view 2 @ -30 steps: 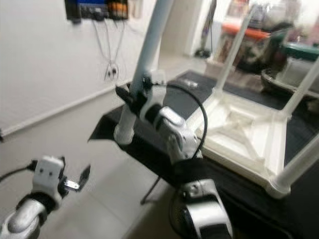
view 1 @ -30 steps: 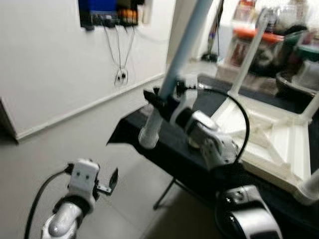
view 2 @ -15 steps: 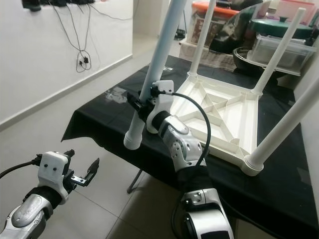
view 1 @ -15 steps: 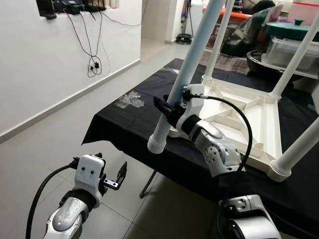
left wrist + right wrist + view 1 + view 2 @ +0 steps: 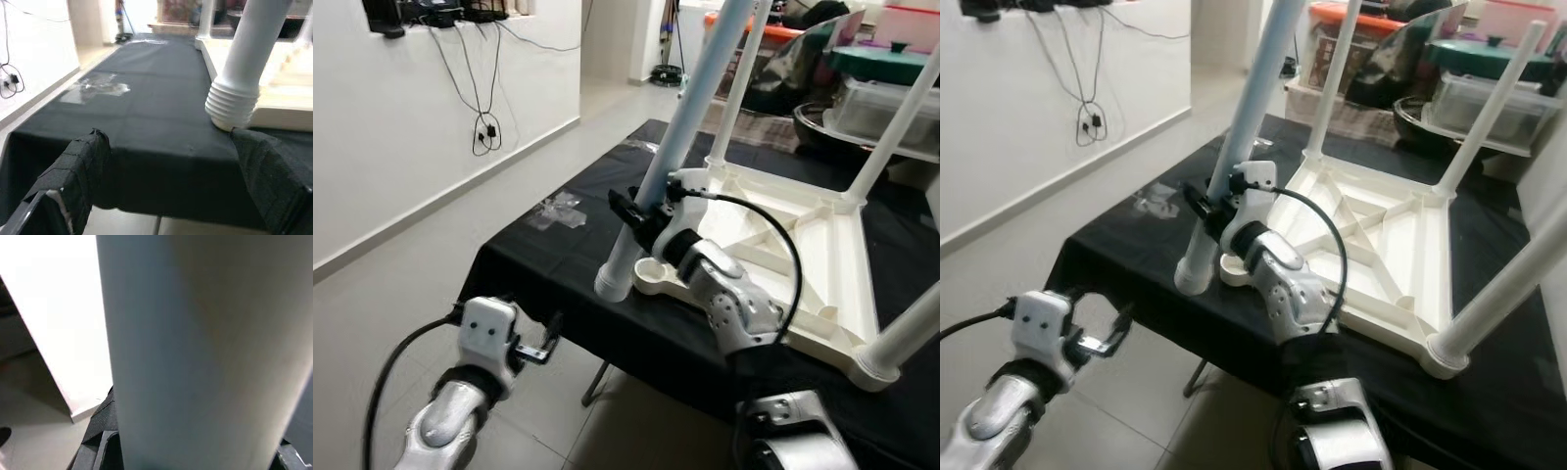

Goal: Building children table

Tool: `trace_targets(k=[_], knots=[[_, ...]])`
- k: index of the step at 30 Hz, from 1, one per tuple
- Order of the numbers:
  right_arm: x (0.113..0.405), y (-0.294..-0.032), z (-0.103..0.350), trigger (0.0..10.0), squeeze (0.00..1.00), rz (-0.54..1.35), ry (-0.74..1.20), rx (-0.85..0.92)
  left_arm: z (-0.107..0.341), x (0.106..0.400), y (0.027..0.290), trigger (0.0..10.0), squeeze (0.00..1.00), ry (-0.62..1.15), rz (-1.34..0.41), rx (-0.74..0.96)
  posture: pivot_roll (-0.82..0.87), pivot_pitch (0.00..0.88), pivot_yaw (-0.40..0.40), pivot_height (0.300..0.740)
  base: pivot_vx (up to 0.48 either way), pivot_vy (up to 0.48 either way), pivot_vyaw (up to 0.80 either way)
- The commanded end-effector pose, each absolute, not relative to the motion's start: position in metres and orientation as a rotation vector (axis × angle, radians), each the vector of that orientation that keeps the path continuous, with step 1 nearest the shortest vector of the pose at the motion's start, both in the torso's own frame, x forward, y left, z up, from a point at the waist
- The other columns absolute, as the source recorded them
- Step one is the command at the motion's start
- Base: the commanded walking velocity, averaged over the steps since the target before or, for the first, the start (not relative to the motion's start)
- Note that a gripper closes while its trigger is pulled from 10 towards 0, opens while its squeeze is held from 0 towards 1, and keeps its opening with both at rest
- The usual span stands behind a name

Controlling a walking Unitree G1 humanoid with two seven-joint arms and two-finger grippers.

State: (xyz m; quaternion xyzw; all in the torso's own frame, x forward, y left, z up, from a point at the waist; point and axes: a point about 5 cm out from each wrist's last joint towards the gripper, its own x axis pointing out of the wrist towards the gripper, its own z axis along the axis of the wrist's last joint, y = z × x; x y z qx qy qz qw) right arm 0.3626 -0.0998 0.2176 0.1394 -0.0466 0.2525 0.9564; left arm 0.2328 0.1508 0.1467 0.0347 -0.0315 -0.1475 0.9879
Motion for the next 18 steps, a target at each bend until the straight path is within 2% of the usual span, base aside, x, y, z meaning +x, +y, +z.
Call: trace_targets(k=[1, 18], knots=[[0.362, -0.084, 0.233, 0.0, 0.0, 0.56, -0.154, 0.274, 0.143, 0.232, 0.156, 10.0, 0.0, -0.046, -0.283, 0.08, 0.09, 0.0, -0.106, 0.74, 0.0, 0.0, 0.0], [0.375, -0.095, 0.243, 0.0, 0.0, 0.475, -0.187, 0.278, 0.142, 0.228, 0.157, 10.0, 0.0, -0.047, -0.283, 0.074, 0.1, 0.0, -0.115, 0.74, 0.0, 0.0, 0.0]])
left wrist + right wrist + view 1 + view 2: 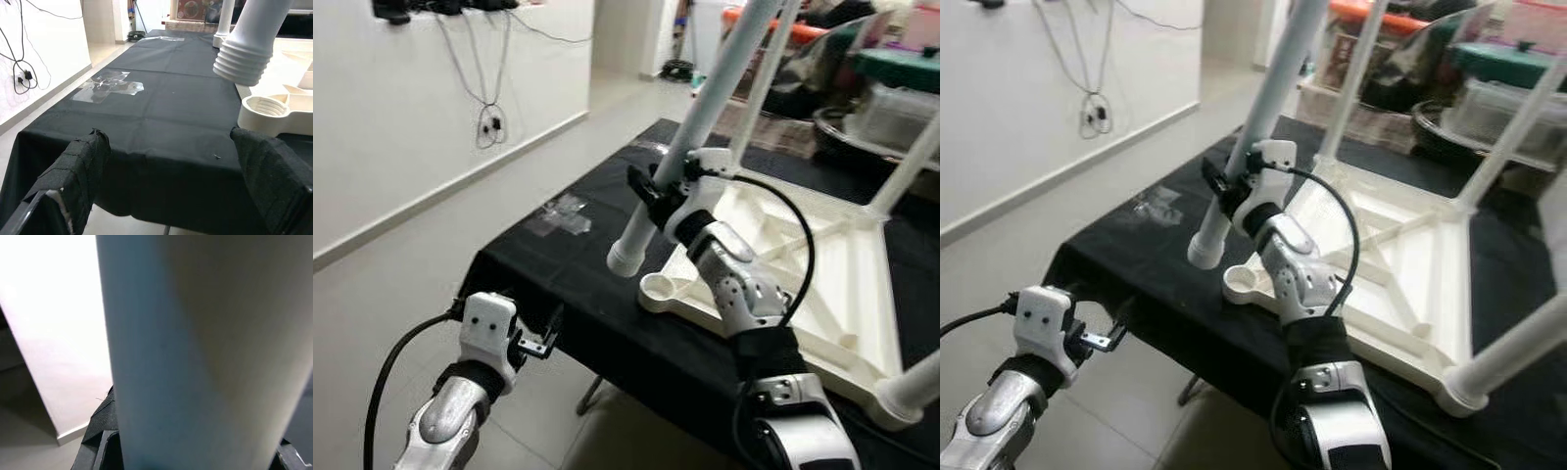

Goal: Building children table

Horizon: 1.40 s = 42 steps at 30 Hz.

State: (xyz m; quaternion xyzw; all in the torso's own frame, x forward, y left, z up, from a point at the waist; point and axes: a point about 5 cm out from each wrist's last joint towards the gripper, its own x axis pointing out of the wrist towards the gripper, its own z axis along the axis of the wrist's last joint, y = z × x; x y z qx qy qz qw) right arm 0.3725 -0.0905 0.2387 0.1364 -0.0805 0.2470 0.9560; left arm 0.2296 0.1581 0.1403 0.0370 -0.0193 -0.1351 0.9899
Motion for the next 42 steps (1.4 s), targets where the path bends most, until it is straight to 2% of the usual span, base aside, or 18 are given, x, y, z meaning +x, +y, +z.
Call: trace_targets(k=[1, 8, 14, 24, 33, 42], knots=[[0.375, -0.095, 0.243, 0.0, 0.0, 0.475, -0.187, 0.278, 0.142, 0.228, 0.157, 10.0, 0.0, -0.047, -0.283, 0.074, 0.1, 0.0, -0.115, 0.74, 0.0, 0.0, 0.0], [0.379, -0.101, 0.239, 0.0, 0.0, 0.429, -0.171, 0.262, 0.142, 0.228, 0.157, 10.0, 0.0, -0.05, -0.287, 0.073, 0.1, 0.0, -0.115, 0.74, 0.0, 0.0, -0.69], [0.38, -0.101, 0.236, 0.0, 0.0, 0.437, -0.17, 0.202, 0.142, 0.228, 0.155, 10.0, 0.0, -0.052, -0.288, 0.072, 0.1, 0.0, -0.119, 0.74, 0.0, 0.0, 0.0], [0.38, -0.086, 0.228, 0.0, 0.0, 0.511, -0.15, 0.133, 0.141, 0.227, 0.156, 10.0, 0.0, -0.052, -0.285, 0.072, 0.1, 0.0, -0.123, 0.74, 0.0, 0.0, 0.0], [0.374, -0.066, 0.213, 0.0, 0.0, 0.66, -0.129, 0.024, 0.143, 0.226, 0.157, 10.0, 0.0, -0.057, -0.284, 0.073, 0.12, 0.0, -0.13, 0.74, 0.0, 0.0, 0.0], [0.376, -0.058, 0.209, 0.0, 0.0, 0.687, -0.122, -0.058, 0.144, 0.227, 0.156, 10.0, 0.0, -0.063, -0.282, 0.076, 0.13, 0.0, -0.137, 0.74, 0.0, 0.0, 0.0]])
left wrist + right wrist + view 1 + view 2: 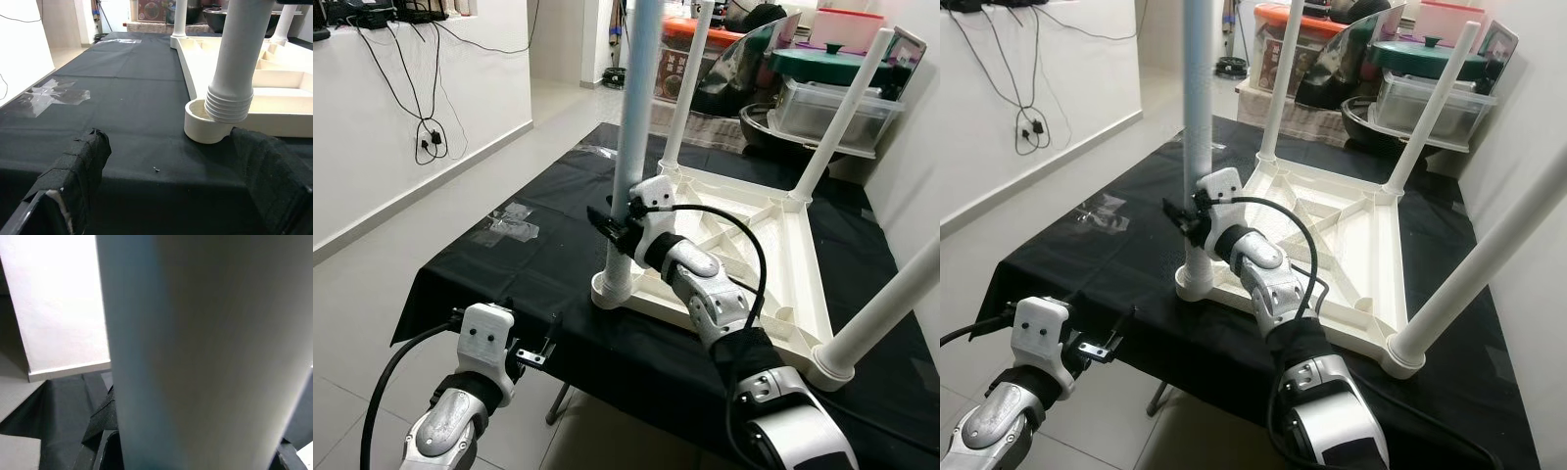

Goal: Building children table

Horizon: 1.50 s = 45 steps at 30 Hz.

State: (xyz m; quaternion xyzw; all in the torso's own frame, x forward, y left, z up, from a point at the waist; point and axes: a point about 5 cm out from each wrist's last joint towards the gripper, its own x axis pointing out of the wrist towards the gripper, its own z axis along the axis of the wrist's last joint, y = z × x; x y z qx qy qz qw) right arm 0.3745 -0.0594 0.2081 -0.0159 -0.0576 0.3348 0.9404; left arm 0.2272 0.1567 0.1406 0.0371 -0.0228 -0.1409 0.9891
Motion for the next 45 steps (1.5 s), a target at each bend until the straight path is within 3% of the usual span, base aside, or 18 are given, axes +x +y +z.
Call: trace_targets(k=[1, 19, 28, 45], knots=[[0.376, -0.058, 0.209, 0.0, 0.0, 0.687, -0.122, -0.058, 0.144, 0.227, 0.156, 10.0, 0.0, -0.063, -0.282, 0.076, 0.13, 0.0, -0.137, 0.74, 0.0, 0.0, 0.0], [0.387, -0.048, 0.239, 0.0, 0.0, 0.726, -0.181, -0.147, 0.144, 0.225, 0.154, 10.0, 0.0, -0.067, -0.276, 0.067, 0.14, 0.0, -0.157, 0.74, 0.0, 0.0, 0.0], [0.375, -0.036, 0.213, 0.0, 0.0, 0.871, -0.167, -0.208, 0.143, 0.225, 0.155, 10.0, 0.0, -0.065, -0.269, 0.066, 0.14, 0.0, -0.171, 0.74, 0.0, 0.0, 0.0], [0.38, -0.039, 0.201, 0.0, 0.0, 0.837, -0.164, -0.333, 0.143, 0.225, 0.154, 10.0, 0.0, -0.072, -0.26, 0.063, 0.15, 0.0, -0.18, 0.74, 0.0, 0.0, 0.0]])
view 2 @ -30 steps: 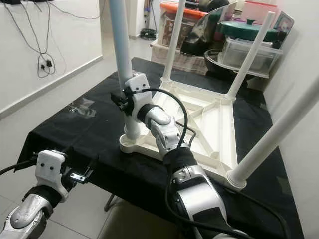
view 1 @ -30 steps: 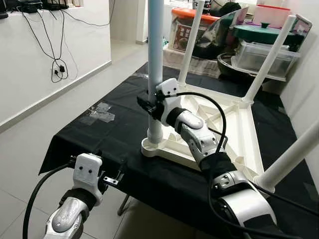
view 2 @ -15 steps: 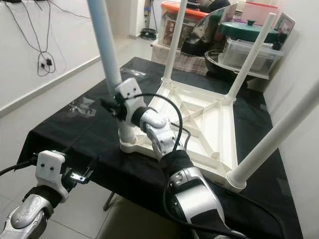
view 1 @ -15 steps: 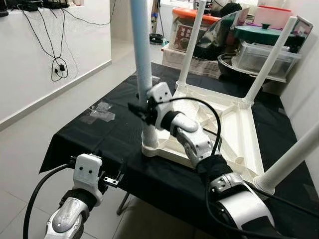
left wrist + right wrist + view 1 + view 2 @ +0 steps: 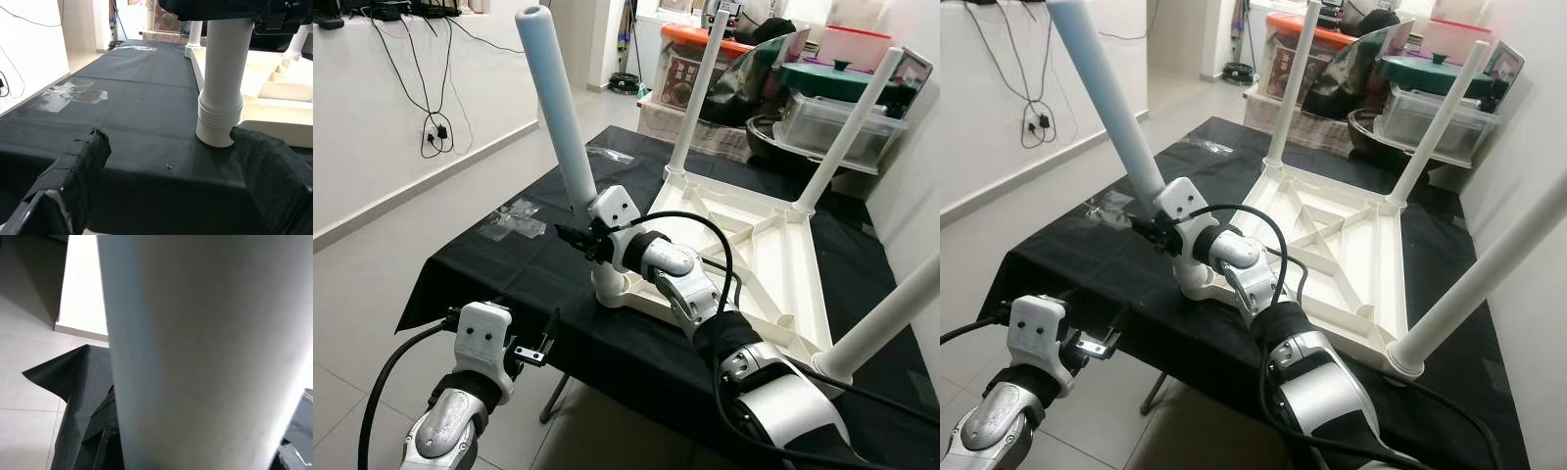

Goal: Building children table

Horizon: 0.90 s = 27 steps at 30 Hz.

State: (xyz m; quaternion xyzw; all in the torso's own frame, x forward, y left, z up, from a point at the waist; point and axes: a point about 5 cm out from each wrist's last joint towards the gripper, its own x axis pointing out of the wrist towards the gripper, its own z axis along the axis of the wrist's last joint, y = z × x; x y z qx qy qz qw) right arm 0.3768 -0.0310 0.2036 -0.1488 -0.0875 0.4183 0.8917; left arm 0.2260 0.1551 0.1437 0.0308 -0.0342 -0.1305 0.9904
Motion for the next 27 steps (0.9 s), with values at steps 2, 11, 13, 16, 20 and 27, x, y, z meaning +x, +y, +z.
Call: trace_targets(k=[2, 11, 13, 16, 20, 27], knots=[[0.386, -0.045, 0.211, 0.0, 0.0, 0.801, -0.18, -0.311, 0.144, 0.225, 0.155, 10.0, 0.0, -0.075, -0.261, 0.065, 0.14, 0.0, -0.176, 0.74, 0.0, 0.0, 0.0], [0.398, -0.057, 0.23, 0.0, 0.0, 0.737, -0.139, -0.098, 0.143, 0.226, 0.153, 10.0, 0.0, -0.076, -0.269, 0.063, 0.14, 0.0, -0.168, 0.74, 0.0, 0.0, 0.0], [0.4, -0.06, 0.23, 0.0, 0.0, 0.719, -0.123, -0.057, 0.143, 0.226, 0.152, 10.0, 0.0, -0.075, -0.273, 0.063, 0.14, 0.0, -0.168, 0.74, 0.0, 0.0, 0.0], [0.4, -0.06, 0.229, 0.0, 0.0, 0.718, -0.122, -0.061, 0.143, 0.227, 0.152, 10.0, 0.0, -0.075, -0.273, 0.063, 0.14, 0.0, -0.167, 0.74, 0.0, 0.0, 0.0], [0.393, -0.053, 0.219, 0.0, 0.0, 0.746, -0.166, -0.186, 0.144, 0.226, 0.153, 10.0, 0.0, -0.075, -0.273, 0.065, 0.14, 0.0, -0.167, 0.74, 0.0, 0.0, 0.0], [0.386, -0.047, 0.21, 0.0, 0.0, 0.781, -0.225, -0.354, 0.144, 0.226, 0.154, 10.0, 0.0, -0.074, -0.272, 0.068, 0.15, 0.0, -0.166, 0.74, 0.0, 0.0, 0.0]])
